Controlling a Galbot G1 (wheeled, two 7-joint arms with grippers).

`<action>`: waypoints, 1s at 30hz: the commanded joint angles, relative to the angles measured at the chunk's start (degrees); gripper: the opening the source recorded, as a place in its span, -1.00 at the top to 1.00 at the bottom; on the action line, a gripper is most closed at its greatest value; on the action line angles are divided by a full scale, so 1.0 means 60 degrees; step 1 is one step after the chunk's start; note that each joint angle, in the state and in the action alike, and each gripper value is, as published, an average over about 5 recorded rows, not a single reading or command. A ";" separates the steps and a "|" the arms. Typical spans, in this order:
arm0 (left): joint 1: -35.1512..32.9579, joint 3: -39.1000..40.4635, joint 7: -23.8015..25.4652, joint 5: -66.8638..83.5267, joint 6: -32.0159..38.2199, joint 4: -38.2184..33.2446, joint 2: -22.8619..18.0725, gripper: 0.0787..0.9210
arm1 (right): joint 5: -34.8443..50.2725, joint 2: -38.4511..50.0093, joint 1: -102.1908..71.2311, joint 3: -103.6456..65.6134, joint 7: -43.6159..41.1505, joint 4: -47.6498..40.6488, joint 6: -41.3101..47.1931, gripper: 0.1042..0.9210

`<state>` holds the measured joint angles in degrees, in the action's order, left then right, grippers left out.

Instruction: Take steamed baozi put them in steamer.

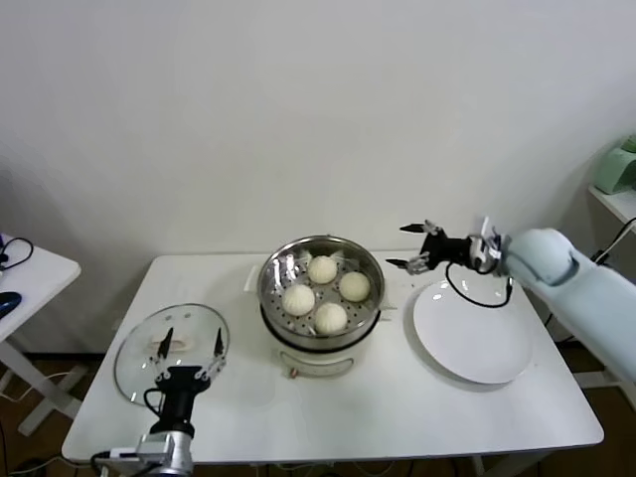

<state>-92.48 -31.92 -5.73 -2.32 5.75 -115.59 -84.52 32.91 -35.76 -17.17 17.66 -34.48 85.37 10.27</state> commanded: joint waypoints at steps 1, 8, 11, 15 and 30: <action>0.0015 -0.0056 0.0364 -0.0171 0.0038 -0.0009 0.0003 -0.77 | -0.1400 -0.2184 -0.8017 -0.9254 0.1534 0.1452 -0.1359 -0.76; -0.0024 -0.0107 0.0600 -0.0385 -0.0095 -0.0028 0.0011 -0.77 | -0.1807 -0.4372 -0.9320 -1.0277 0.1969 0.2021 -0.2135 -0.76; 0.0008 -0.0181 0.0730 -0.0361 -0.0140 -0.0041 0.0025 -0.77 | -0.1980 -0.5344 -0.9818 -1.0485 0.2207 0.2279 -0.2498 -0.76; 0.0034 -0.0303 0.0906 -0.0152 -0.0227 -0.0028 0.0046 -0.77 | -0.2260 -0.6287 -1.0399 -1.0524 0.2477 0.2605 -0.2910 -0.76; 0.0072 -0.0541 0.1304 0.0309 -0.0389 -0.0047 0.0036 -0.77 | -0.2129 -0.7202 -1.1755 -1.0422 0.2598 0.3228 -0.3293 -0.76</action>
<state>-92.22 -34.77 0.76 -1.61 3.71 -116.03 -84.22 20.70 -71.92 -79.04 -41.15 -20.48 101.76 -6.87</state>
